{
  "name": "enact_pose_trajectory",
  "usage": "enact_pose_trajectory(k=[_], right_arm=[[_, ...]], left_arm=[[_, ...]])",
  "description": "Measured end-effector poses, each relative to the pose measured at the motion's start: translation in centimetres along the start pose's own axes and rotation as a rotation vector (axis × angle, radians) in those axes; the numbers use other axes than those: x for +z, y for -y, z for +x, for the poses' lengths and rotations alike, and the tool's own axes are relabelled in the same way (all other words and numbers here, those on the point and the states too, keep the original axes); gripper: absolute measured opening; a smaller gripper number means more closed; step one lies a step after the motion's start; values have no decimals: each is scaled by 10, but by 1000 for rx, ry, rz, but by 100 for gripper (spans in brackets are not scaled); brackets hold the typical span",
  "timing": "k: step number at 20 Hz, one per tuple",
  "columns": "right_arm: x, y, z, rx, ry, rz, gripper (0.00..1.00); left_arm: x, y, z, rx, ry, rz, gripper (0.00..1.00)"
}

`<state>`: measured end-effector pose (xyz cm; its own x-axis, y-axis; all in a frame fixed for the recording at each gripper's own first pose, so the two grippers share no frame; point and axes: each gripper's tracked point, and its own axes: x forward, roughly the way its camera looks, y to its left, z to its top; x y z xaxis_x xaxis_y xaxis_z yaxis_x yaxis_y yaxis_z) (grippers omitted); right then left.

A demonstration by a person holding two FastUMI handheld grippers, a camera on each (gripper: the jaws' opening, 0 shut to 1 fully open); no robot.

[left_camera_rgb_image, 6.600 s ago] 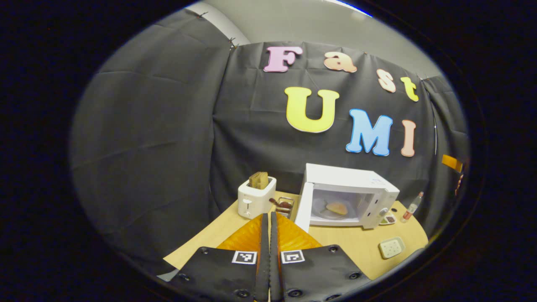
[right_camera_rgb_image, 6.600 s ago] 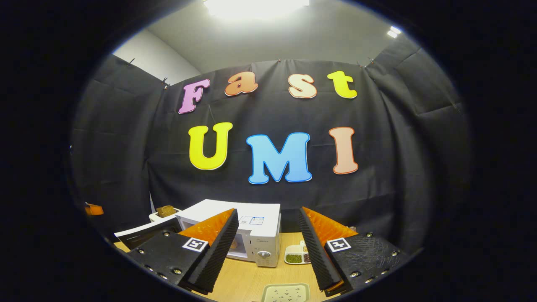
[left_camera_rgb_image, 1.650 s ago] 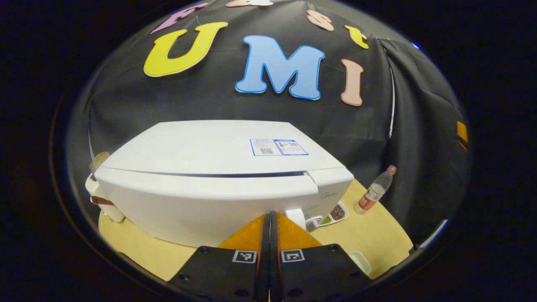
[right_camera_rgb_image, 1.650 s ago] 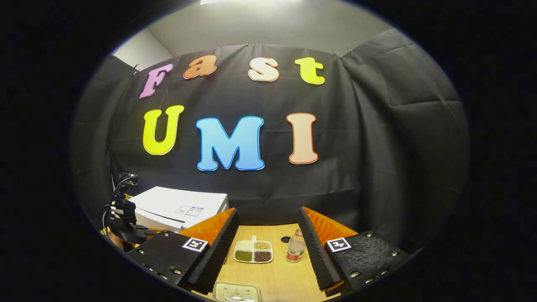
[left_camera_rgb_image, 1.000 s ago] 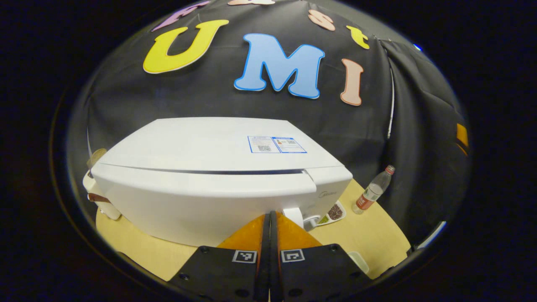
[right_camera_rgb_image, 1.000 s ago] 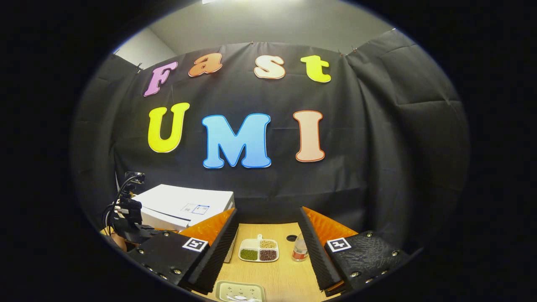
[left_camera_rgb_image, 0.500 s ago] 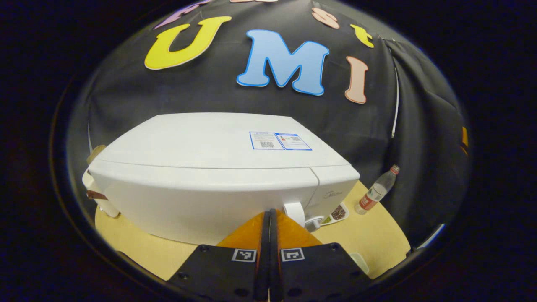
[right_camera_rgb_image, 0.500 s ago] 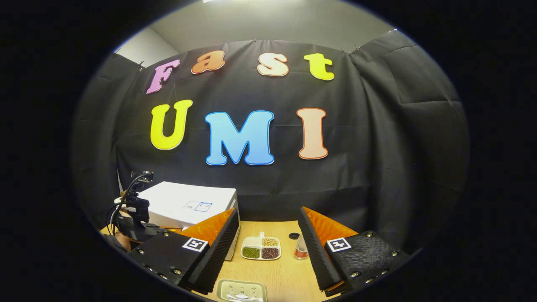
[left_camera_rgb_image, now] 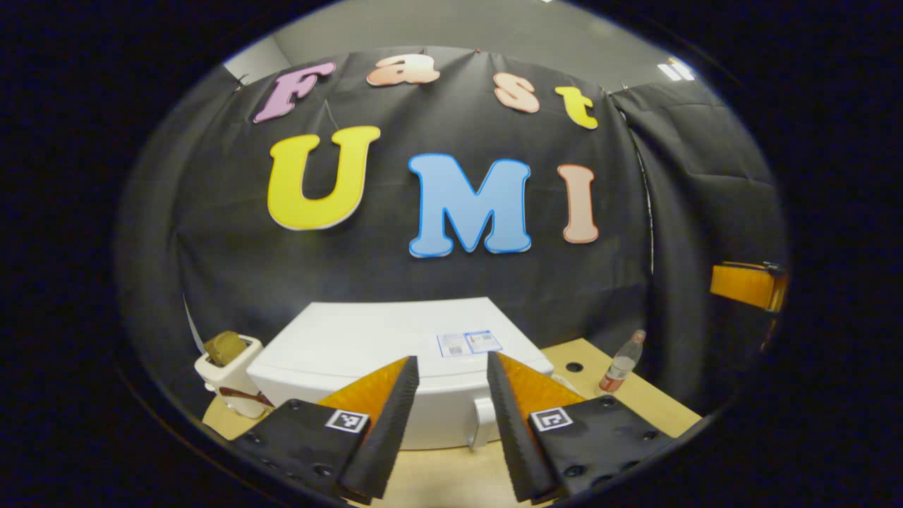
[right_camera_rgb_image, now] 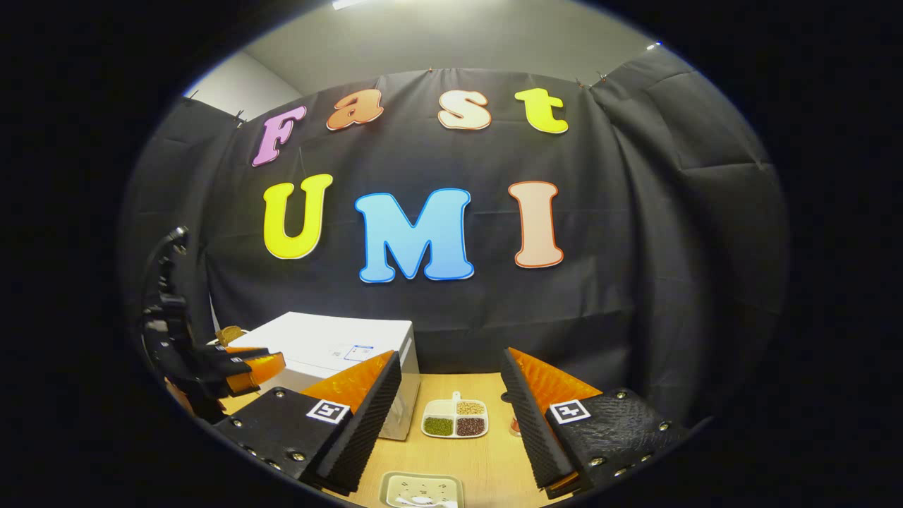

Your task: Open the microwave oven with the left hand, put the food in, and close the microwave oven.

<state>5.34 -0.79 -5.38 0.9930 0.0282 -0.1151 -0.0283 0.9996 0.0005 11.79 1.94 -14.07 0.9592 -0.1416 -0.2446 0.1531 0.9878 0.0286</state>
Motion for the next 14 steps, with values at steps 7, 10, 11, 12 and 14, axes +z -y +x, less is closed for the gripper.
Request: enact_pose_trajectory(k=[7, 10, 11, 12, 14], right_arm=[[67, -10, -9, -20, 79, 11, 88], [98, -13, -12, -27, 94, 25, 88], [108, -15, -15, -26, 104, 32, 85], [117, -17, -19, -28, 110, 35, 85], [129, -24, -25, -21, 120, 37, 88]], left_arm=[[143, -7, -73, 27, 244, -24, 98], [180, -15, -96, 56, 283, -21, 98], [188, -21, -103, 73, 293, -17, 97], [191, -27, -108, 90, 291, -16, 97], [194, -35, -113, 102, 268, -31, 98]])
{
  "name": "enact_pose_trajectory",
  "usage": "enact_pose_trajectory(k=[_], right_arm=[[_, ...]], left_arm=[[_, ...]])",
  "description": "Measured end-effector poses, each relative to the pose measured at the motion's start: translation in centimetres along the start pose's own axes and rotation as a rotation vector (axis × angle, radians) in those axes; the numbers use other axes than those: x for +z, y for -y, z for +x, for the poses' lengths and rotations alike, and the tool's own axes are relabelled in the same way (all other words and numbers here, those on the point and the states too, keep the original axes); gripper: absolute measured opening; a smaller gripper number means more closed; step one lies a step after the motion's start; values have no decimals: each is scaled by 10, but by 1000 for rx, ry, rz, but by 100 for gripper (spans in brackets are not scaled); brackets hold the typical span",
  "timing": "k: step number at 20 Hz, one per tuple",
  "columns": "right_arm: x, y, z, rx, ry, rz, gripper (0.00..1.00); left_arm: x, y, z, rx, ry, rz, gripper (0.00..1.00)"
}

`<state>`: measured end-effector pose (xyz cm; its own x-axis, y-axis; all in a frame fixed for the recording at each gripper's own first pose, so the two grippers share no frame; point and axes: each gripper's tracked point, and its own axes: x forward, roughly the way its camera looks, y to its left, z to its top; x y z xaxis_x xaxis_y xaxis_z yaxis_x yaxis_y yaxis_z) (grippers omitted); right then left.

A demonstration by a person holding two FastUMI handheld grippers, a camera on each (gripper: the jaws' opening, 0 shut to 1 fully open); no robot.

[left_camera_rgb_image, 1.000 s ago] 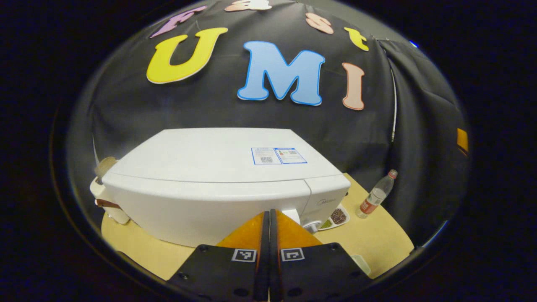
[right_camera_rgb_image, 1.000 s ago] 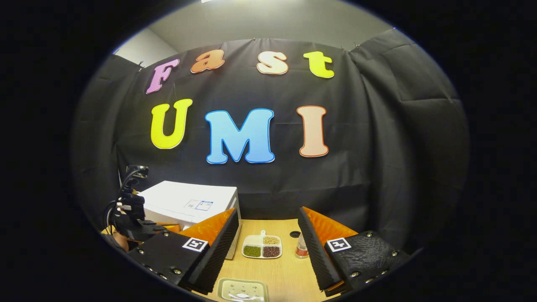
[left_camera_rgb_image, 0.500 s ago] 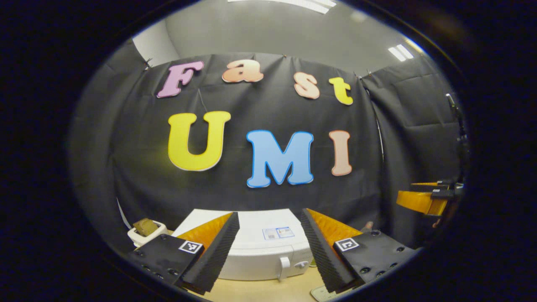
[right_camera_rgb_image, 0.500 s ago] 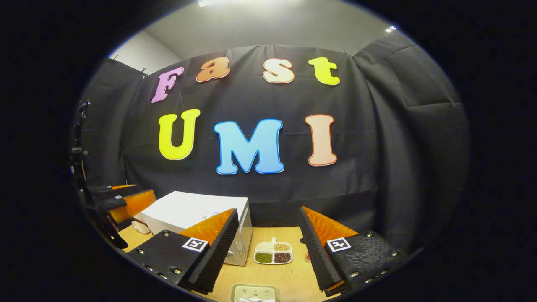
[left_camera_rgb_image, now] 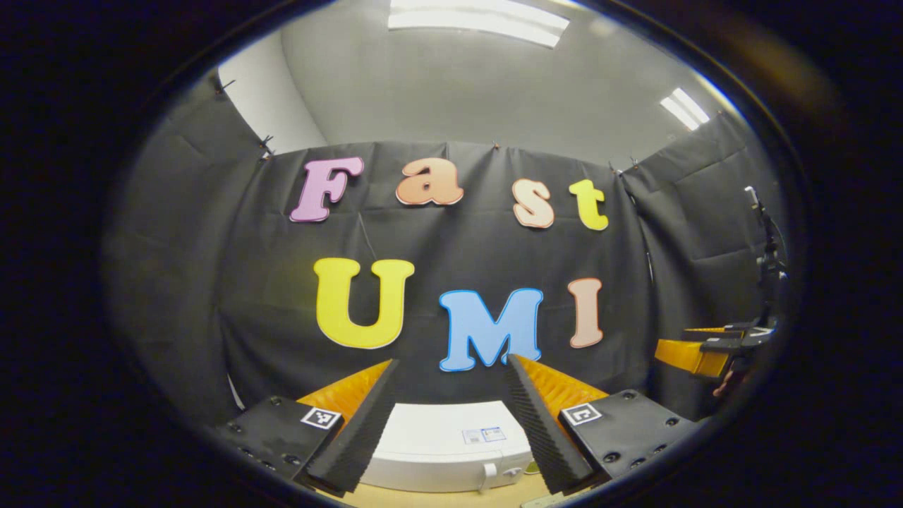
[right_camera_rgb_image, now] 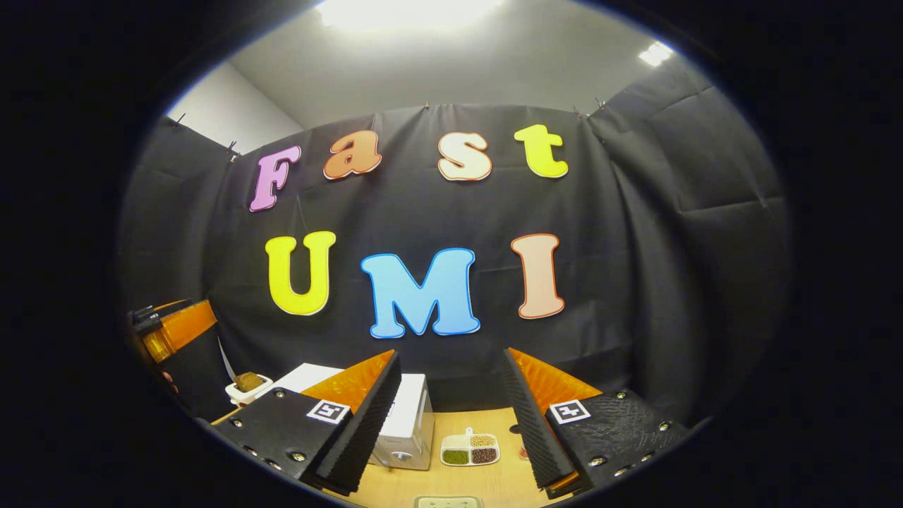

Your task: Open the microwave oven with the left hand, put the food in, and close the microwave oven.

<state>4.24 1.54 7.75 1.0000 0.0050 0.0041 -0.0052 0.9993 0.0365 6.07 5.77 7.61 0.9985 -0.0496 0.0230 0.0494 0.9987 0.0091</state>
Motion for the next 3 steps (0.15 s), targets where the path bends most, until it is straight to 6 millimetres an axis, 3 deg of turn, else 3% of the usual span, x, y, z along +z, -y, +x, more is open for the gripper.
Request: enact_pose_trajectory(k=[3], right_arm=[[17, -12, -7, 11, 16, -12, 88]], left_arm=[[16, -9, 1, -3, -6, -76, 98]])
